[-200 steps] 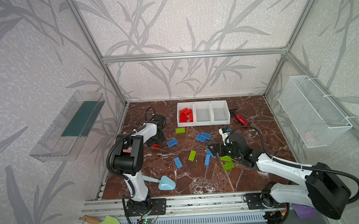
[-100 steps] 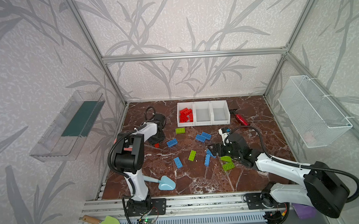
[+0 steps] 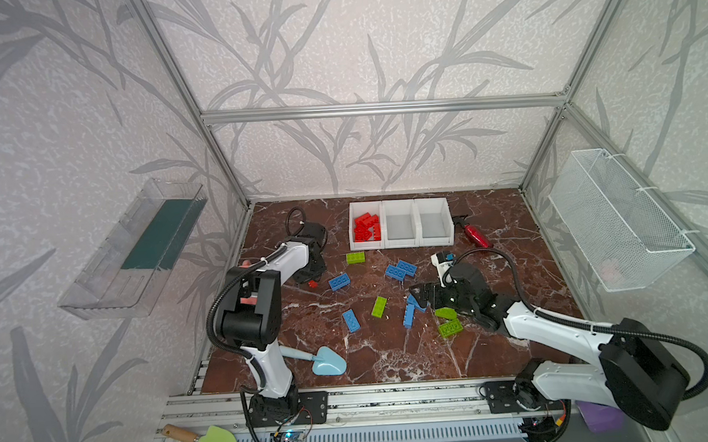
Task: Sort the legos into containers by color
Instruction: 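Carry the red brick with the left gripper and drop it into the bin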
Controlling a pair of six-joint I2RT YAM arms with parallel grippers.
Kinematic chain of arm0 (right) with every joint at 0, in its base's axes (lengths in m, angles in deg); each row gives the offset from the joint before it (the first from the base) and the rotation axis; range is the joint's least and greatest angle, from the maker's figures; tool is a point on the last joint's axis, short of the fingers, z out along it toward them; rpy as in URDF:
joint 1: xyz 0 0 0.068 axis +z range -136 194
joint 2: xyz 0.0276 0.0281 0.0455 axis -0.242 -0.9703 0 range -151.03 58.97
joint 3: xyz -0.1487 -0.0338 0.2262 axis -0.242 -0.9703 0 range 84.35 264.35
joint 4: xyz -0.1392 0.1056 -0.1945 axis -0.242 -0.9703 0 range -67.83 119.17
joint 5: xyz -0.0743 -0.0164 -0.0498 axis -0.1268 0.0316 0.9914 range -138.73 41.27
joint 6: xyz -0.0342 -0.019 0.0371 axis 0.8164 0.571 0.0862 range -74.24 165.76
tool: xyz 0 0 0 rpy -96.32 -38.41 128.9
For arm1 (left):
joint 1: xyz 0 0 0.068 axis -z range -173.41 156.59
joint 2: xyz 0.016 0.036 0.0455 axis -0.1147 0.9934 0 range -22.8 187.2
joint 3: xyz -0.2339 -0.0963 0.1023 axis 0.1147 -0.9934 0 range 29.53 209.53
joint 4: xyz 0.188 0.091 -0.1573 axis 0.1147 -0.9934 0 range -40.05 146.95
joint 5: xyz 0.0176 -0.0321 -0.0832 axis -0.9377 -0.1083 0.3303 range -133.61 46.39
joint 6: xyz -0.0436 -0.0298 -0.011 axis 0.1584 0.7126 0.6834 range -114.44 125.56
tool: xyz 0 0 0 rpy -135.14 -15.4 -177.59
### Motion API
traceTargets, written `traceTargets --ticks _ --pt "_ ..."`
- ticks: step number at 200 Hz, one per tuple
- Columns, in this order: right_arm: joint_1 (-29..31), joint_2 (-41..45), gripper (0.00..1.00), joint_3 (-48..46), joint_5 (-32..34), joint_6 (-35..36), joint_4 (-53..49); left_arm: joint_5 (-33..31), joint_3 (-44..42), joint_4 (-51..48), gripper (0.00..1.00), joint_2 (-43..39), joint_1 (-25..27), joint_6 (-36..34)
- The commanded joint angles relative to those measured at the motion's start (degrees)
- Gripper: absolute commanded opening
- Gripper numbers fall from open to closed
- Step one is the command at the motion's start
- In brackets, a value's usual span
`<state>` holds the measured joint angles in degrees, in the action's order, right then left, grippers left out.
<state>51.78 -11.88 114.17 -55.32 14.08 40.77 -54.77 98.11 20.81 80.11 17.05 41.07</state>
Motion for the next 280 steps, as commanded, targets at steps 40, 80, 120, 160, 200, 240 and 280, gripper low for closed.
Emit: traceTargets --ticks 40,80,120,160,200,240,280 --pt "0.1 -1.0 0.91 0.3 0.0 0.0 1.1 2.1 17.9 -6.6 0.18 1.6 5.4 -4.3" --pt "0.1 -1.1 0.91 -0.2 0.8 0.5 1.6 4.7 32.3 -9.6 0.18 9.7 8.7 -5.7" --pt "0.1 -1.3 0.91 -0.2 1.0 0.6 1.9 8.6 47.4 -12.0 0.18 19.5 10.8 -7.5" --pt "0.1 -1.6 0.91 -0.5 1.3 0.6 2.2 12.5 59.7 -15.1 0.18 28.3 11.3 -8.6" --pt "0.1 -2.1 0.91 -0.4 1.4 0.7 2.3 14.0 68.7 -18.7 0.20 35.1 11.3 -9.2" --pt "0.1 -2.4 0.91 -0.4 1.7 1.1 2.2 15.3 71.5 -18.6 0.35 37.4 11.3 -8.6" --pt "0.2 -2.6 0.91 -0.1 1.8 1.8 1.7 16.2 71.7 -17.6 0.60 36.1 11.3 -8.1"
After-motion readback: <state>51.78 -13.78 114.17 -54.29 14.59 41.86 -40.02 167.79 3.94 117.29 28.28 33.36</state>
